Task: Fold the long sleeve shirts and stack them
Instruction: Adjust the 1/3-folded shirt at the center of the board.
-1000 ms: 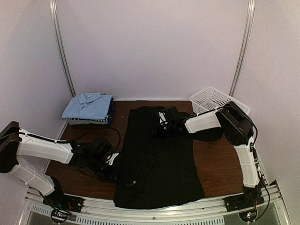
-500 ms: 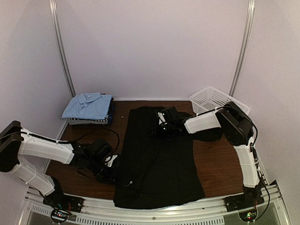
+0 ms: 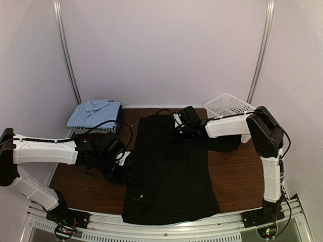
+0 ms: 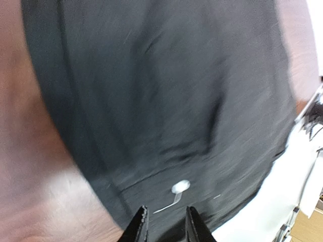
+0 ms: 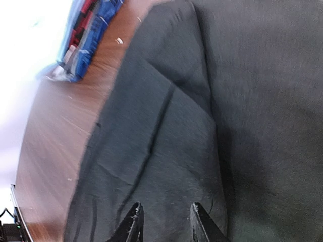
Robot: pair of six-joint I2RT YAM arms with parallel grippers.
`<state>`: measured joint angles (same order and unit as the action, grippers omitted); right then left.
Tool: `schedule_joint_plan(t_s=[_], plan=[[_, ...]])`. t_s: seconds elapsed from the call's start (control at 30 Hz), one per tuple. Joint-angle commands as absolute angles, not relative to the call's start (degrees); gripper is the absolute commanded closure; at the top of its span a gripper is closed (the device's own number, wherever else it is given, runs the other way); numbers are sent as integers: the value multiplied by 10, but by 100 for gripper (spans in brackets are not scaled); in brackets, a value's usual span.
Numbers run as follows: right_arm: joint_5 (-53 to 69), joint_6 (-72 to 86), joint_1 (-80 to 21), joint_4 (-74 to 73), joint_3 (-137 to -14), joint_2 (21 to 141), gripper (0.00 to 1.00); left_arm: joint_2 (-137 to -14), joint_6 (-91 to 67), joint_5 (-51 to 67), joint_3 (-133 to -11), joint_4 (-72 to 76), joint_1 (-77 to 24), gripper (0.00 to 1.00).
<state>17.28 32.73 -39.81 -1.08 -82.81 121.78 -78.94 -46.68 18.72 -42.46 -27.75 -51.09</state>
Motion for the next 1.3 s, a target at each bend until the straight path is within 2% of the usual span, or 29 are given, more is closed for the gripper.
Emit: schedule_joint_plan(t_s=[0.0,0.43,0.8,0.97,1.03,1.17,1.27], plan=[[141,309,-395,-29,-806,1155,67,-798,-430,150,-499,-279,-512,73],[116,317,-395,-36,-673,1013,66,-1035,-367,169,-698,-157,-457,73],[-40,352,-376,-66,-491,815,66,-1169,-345,171,-831,-104,-394,73],[-112,361,-339,-83,-428,687,57,-1173,-342,193,-840,-106,-391,74],[-135,355,-316,-96,-416,649,50,-1163,-343,198,-833,-106,-391,74],[-147,333,-252,-121,-412,610,37,-1130,-347,206,-807,-105,-391,73],[-127,318,-199,-128,-418,610,33,-1097,-349,208,-784,-104,-392,74]])
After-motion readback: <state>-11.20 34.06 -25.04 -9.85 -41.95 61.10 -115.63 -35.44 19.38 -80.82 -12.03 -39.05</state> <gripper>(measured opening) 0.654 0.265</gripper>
